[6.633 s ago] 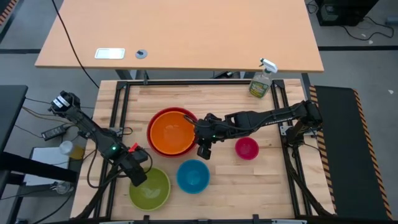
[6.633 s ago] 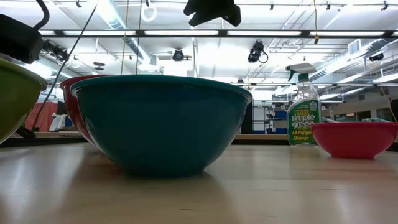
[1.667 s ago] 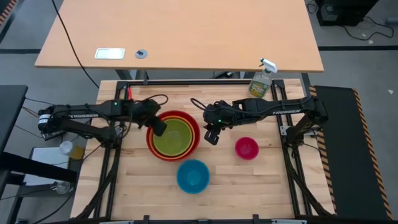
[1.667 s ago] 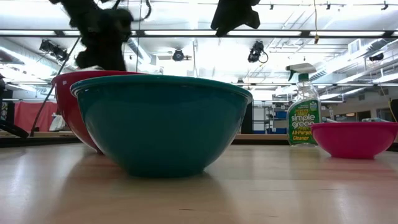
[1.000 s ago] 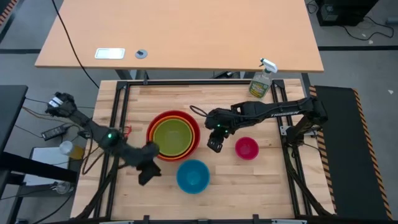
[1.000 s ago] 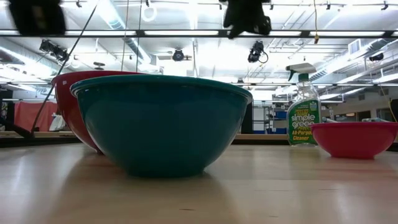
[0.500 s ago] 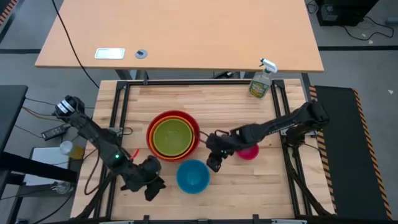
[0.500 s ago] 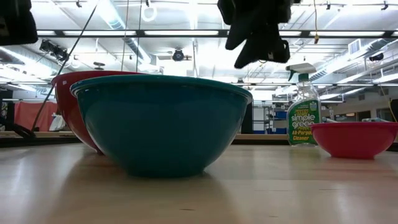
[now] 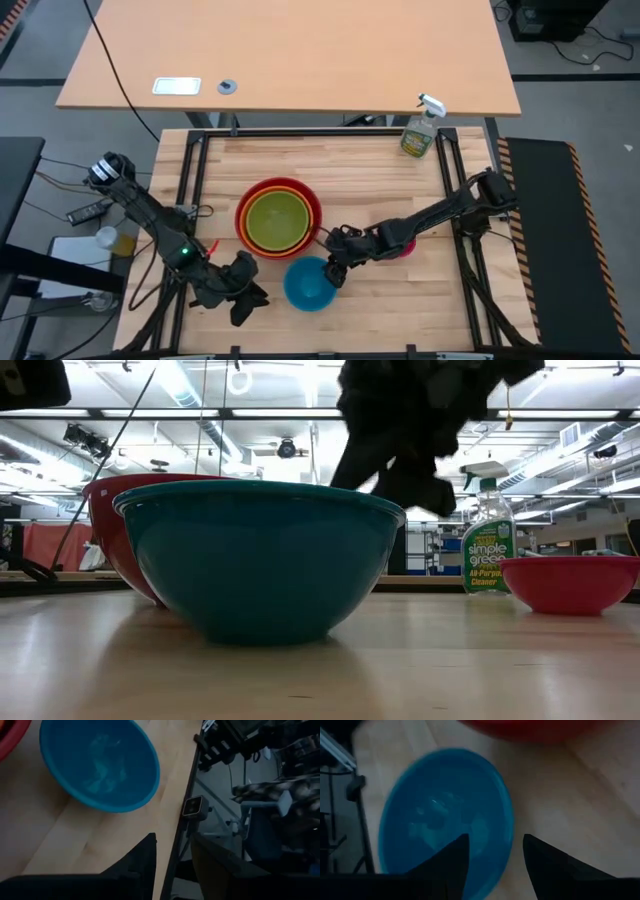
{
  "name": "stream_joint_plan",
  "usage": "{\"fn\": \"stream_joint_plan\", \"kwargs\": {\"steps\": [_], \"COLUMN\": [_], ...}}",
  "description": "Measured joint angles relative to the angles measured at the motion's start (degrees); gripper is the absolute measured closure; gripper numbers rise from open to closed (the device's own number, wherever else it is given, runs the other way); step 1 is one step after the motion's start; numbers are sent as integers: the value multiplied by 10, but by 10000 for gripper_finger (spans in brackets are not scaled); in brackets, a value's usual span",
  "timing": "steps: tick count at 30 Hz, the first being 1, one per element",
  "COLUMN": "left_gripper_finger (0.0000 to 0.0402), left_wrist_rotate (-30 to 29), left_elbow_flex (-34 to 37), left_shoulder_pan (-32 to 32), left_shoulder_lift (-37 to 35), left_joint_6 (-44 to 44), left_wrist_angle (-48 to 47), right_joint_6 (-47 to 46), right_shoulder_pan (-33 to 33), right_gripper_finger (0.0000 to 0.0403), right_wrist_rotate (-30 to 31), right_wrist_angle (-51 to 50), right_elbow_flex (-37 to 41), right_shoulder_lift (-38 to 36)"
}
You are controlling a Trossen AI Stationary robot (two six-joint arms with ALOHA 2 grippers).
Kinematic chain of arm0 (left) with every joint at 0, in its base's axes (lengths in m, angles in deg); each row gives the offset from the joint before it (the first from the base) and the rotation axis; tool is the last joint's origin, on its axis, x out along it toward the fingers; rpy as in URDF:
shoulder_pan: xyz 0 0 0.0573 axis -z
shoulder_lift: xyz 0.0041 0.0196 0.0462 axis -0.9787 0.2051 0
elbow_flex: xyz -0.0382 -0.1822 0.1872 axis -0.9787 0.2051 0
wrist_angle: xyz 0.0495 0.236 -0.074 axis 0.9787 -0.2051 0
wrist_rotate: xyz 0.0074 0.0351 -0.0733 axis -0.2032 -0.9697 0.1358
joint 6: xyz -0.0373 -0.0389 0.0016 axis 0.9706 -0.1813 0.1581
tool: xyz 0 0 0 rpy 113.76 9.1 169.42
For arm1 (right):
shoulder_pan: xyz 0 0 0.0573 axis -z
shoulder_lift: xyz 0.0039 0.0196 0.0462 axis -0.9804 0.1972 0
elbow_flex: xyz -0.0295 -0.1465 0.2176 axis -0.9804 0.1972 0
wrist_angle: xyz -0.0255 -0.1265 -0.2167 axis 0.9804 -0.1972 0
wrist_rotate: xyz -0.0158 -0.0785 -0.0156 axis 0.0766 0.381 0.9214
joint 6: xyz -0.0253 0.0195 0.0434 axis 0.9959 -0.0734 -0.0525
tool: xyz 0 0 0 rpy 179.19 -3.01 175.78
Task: Nest bowls inside each other
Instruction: Stack the blue bowl on top of the green bowl
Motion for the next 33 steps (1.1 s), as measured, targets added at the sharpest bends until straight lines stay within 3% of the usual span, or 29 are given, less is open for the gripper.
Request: {"fn": "stream_joint_plan", "kwargs": {"steps": [13, 33], "left_gripper_finger": [276, 276], "left_wrist_rotate": [18, 37], "left_elbow_flex": [0, 0], "left_shoulder_pan": [4, 4], "left_shoulder_lift": [-7, -7], "left_joint_6": [4, 2], "left_wrist_angle": [-5, -10], "right_joint_6": [-15, -42], "right_shoulder_pan": [-2, 9], "right_gripper_finger": [226, 384], "right_wrist_rotate": [35, -14], "right_wrist_angle": [-18, 10], "right_elbow_flex": [-9, -9], "right_shoulder_lift": [41, 73]}}
